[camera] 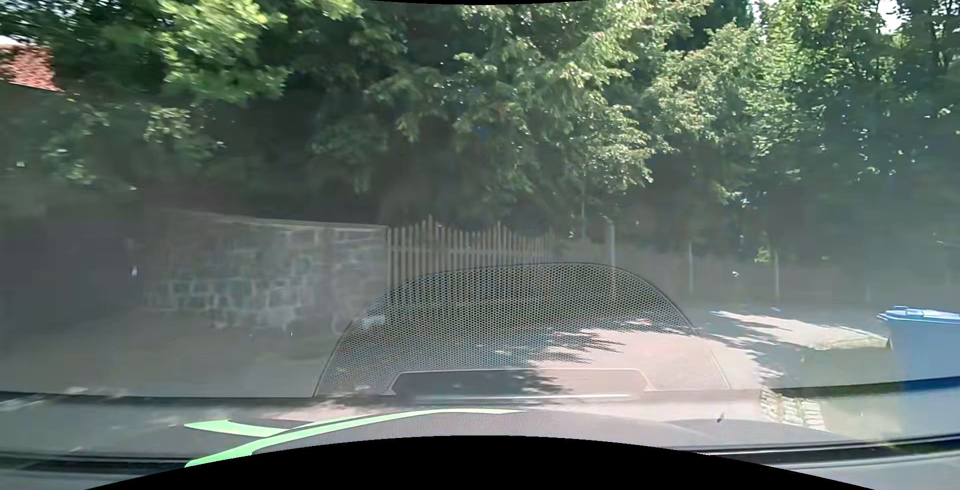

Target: Follow the waypoints while adhering to traffic rules and regulations

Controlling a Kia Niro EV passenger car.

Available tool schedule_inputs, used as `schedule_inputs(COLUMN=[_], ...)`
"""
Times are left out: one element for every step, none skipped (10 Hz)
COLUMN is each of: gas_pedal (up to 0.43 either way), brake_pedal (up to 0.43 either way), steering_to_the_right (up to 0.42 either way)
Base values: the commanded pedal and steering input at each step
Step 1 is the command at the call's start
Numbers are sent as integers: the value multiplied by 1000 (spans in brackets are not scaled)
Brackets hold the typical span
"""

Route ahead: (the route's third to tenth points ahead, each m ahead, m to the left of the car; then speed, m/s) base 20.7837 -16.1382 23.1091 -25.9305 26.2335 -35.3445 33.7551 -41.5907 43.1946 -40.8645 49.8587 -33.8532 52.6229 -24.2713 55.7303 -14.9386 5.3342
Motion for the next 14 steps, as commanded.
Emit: schedule_inputs(gas_pedal=[39, 39, 47, 47, 59, 59, 59, 67, 67, 67, 67, 67, 67, 67], brake_pedal=[0, 0, 0, 0, 0, 0, 0, 0, 0, 0, 0, 0, 0, 0], steering_to_the_right=[365, 351, 334, 318, 304, 290, 282, 275, 265, 254, 251, 248, 245, 242])
